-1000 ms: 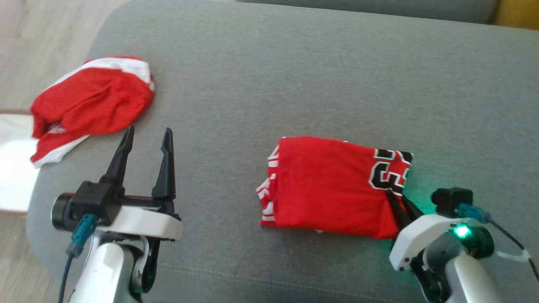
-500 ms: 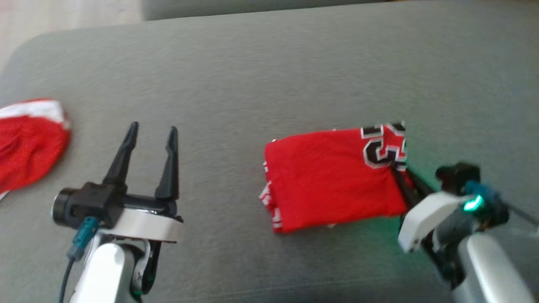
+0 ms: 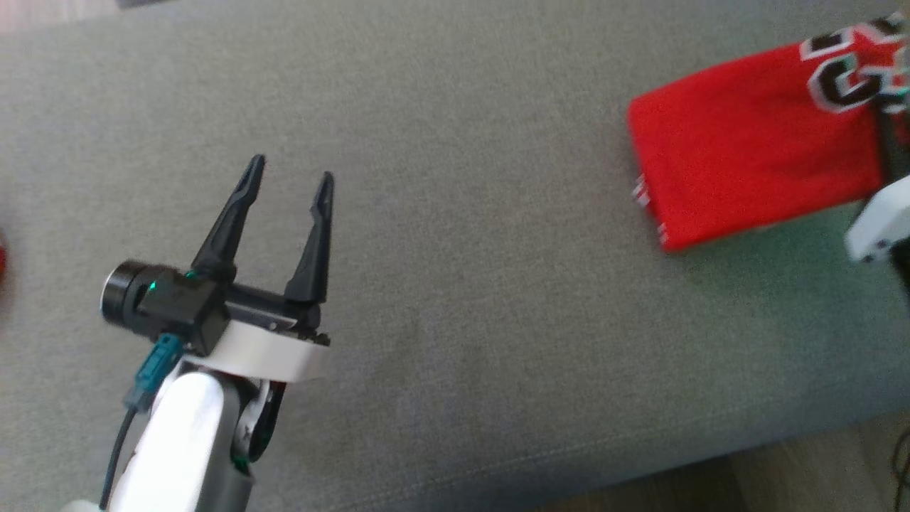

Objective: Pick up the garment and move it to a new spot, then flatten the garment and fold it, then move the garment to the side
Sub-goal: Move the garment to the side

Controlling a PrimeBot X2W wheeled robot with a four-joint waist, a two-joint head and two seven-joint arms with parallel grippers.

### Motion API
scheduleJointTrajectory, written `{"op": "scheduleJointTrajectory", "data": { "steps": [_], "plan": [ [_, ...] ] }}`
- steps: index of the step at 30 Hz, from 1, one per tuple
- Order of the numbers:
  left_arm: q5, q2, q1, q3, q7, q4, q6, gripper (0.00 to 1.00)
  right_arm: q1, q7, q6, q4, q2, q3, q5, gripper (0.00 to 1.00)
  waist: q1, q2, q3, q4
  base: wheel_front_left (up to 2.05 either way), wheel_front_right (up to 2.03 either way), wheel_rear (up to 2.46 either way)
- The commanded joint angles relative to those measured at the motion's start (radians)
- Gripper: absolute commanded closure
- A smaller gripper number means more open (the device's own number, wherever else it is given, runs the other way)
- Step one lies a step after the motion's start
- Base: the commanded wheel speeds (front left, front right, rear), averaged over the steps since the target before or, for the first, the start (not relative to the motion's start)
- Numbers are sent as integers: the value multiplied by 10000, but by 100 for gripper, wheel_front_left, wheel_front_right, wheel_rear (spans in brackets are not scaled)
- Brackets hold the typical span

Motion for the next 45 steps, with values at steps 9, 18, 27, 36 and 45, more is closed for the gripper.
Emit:
{"op": "scheduleJointTrajectory", "data": {
  "steps": [9,18,27,36,45],
  "plan": [
    [254,267,-1088,-88,-43,-761,-326,0,-854,200,-7,-391,-555,-669,-646,100,-1,0,1166,-214,0,0,0],
    [332,315,-1838,-352,-44,-894,-567,0,-1252,-447,-7,416,-249,-1696,-2510,100,-1,0,2375,70,0,0,0],
    [294,398,-2156,-388,-50,-761,-691,0,-1537,-1606,-7,757,798,-3333,-4232,0,-1,0,2768,312,0,0,0],
    [110,270,-1679,-84,-52,-486,-506,0,-442,-2557,-7,-164,2066,-4082,-4254,0,-1,0,1986,552,0,0,0],
    [-195,14,-455,501,-52,-61,-41,0,1636,-3112,-7,-1802,2678,-2064,-2941,0,-1,0,560,1133,0,0,0]
  ]
}}
